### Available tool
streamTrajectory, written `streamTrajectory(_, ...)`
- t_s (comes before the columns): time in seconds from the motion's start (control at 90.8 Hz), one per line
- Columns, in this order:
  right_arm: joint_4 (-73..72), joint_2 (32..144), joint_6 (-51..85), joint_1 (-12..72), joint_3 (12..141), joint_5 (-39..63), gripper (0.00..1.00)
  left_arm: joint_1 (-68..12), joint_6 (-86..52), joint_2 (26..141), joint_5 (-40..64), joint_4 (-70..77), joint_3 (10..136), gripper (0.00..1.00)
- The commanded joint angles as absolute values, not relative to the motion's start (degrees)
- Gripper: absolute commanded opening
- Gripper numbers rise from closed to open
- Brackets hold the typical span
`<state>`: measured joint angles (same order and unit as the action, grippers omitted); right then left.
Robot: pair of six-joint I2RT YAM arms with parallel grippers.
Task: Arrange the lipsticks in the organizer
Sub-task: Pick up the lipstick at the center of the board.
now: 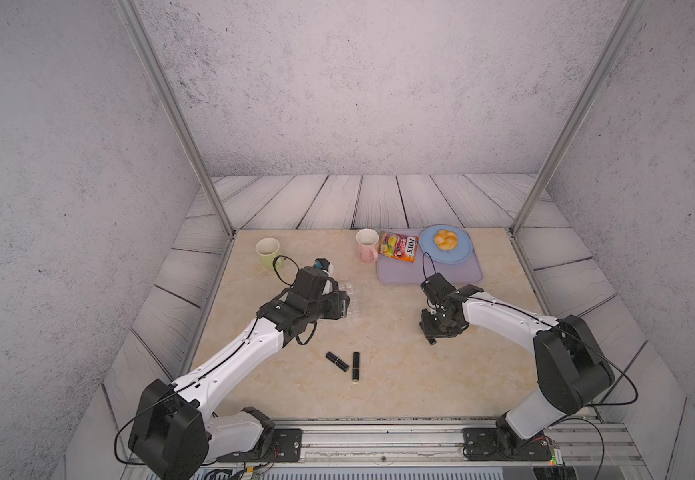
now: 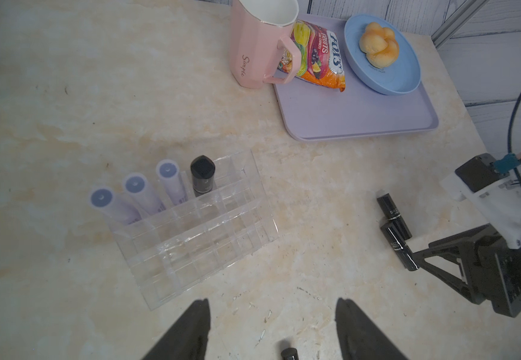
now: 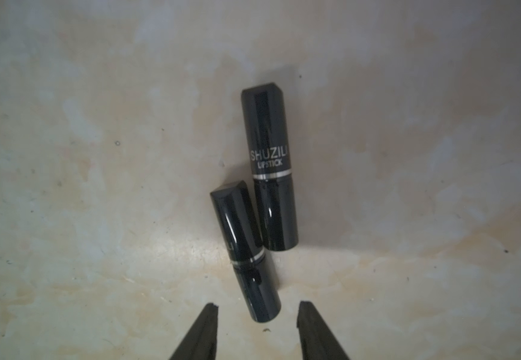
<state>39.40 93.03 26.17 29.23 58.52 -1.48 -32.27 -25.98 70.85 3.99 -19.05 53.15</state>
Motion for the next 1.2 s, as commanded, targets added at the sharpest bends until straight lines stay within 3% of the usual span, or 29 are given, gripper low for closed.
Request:
streamTrajectory(0.0, 39.91, 95.1, 25.72, 29.43, 59.93, 0.94, 0.42, -32.37, -26.37, 70.74, 4.74, -18.89, 54.75, 0.69)
streamTrajectory(0.859, 40.26, 108.71, 30.23, 31.55, 71.27, -2.84, 0.33, -32.34, -26.02, 70.37, 4.83, -18.81, 54.05, 0.69)
streamTrajectory(1.013, 41.37, 110.42, 29.53, 31.68, 72.29, -3.89, 0.27, -32.34, -25.89, 70.23, 4.61, -18.97, 53.97, 0.69)
streamTrajectory(1.189, 37.56, 104.11, 29.88, 31.8, 73.01, -0.46, 0.17, -29.09, -26.81, 70.4, 7.72, -19.51, 54.49, 0.71)
